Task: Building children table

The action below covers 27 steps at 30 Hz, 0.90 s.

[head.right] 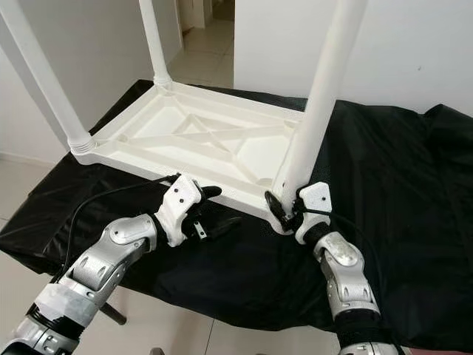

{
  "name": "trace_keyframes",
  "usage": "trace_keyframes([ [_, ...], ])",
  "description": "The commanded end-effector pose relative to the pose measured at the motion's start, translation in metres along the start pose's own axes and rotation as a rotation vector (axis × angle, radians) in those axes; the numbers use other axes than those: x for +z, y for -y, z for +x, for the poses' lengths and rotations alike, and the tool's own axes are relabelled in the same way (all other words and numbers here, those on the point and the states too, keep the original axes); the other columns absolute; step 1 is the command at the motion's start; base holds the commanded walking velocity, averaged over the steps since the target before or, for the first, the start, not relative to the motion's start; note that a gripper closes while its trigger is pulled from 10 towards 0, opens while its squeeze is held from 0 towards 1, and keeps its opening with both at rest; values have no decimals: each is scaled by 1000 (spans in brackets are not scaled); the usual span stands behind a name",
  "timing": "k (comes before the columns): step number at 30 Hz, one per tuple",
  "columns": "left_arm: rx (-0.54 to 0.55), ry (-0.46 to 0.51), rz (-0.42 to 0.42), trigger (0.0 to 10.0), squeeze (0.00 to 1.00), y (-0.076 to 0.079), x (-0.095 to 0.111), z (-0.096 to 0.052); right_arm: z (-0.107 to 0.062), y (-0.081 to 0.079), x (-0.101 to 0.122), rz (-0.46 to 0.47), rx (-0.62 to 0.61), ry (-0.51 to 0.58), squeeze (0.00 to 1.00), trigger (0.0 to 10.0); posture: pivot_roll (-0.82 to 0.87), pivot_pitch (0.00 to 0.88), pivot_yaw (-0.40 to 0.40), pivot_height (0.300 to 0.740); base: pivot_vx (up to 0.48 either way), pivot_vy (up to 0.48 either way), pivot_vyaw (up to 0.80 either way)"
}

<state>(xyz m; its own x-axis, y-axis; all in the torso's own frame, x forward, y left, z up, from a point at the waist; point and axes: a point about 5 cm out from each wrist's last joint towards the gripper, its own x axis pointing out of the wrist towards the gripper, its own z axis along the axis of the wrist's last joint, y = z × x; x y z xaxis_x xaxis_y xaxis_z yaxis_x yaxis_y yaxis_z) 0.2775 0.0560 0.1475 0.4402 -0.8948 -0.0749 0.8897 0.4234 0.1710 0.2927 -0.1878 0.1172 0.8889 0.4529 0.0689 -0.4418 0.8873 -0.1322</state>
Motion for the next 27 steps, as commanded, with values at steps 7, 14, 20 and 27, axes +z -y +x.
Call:
trace_keyframes([
  [7, -69, -3, 14, 10000, 0, 4, 0, 5, -4, -10, -3, 68, -36, 16, 0, 10000, -83, 0, 30, 740, 0, 0, 0],
  [14, -55, 5, 3, 10000, 0, 3, 0, 7, -6, -15, -1, 79, -171, 19, 0, 10000, -79, 0, 7, 740, 0, 0, 0],
  [20, -17, 26, 5, 10000, 0, 0, 6, 11, -2, -23, 0, 122, -427, 33, 0, 10000, -59, 0, -25, 740, 0, 0, 0],
  [27, 32, 60, -20, 10000, 0, 0, 12, 17, 4, -31, -4, 137, -719, -28, 0, 10000, -39, 0, -77, 740, 0, 0, 0],
])
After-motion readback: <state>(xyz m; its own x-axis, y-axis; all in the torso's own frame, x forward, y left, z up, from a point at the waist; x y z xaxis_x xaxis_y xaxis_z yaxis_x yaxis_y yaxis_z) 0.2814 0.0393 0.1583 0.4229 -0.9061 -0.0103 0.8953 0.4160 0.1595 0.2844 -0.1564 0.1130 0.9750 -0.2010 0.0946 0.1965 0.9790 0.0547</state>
